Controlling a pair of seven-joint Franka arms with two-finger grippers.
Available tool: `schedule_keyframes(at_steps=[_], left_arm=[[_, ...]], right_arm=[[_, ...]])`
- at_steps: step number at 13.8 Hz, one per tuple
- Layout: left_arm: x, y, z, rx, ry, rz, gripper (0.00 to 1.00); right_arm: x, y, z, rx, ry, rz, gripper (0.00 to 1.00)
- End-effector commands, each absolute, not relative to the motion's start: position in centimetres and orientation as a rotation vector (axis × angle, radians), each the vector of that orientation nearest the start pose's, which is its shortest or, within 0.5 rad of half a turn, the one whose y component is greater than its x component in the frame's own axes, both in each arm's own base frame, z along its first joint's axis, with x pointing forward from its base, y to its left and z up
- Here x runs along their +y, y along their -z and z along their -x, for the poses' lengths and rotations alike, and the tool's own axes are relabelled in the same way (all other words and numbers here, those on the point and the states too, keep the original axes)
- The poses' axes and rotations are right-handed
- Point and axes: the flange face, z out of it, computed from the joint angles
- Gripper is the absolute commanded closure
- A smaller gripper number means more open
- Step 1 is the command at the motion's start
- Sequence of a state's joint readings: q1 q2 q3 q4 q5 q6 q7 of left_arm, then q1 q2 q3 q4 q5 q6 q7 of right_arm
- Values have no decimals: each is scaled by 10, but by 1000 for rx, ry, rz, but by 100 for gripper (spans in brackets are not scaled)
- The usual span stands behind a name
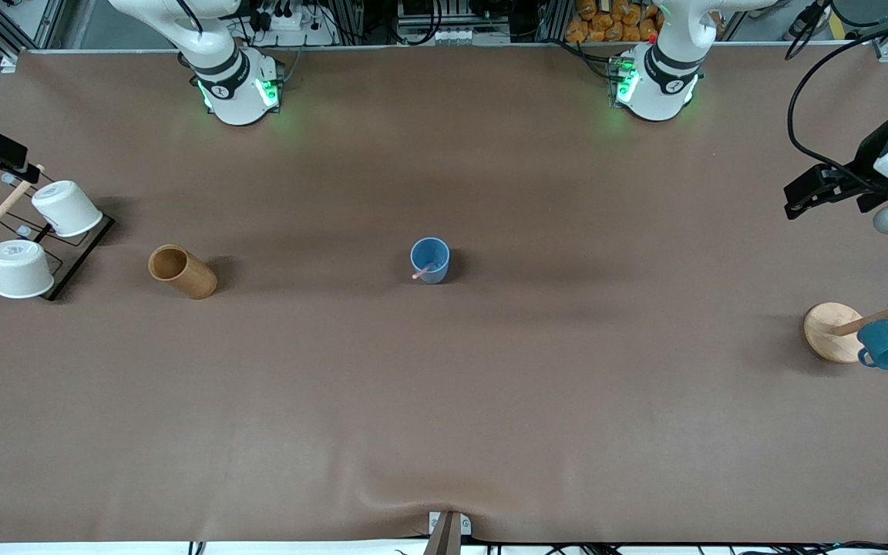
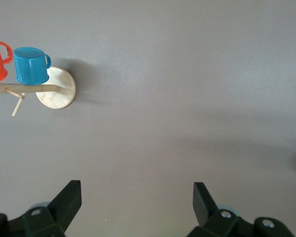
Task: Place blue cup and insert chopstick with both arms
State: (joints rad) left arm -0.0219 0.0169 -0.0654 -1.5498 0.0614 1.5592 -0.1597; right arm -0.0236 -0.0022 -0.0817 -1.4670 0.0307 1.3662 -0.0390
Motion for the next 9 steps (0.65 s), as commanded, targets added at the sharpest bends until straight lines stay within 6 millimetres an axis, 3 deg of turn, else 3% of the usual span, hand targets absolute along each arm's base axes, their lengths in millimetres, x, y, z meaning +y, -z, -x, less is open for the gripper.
schedule_keyframes(at_steps=[1, 9], left_arm=[[-42, -628, -555, -97, -14, 3097, 0], [-51, -639, -548, -80, -20, 3133, 0]], right_arm=[[-48, -662, -520, 189, -162, 3088, 0], [-44, -663, -518, 178, -169, 3092, 0]])
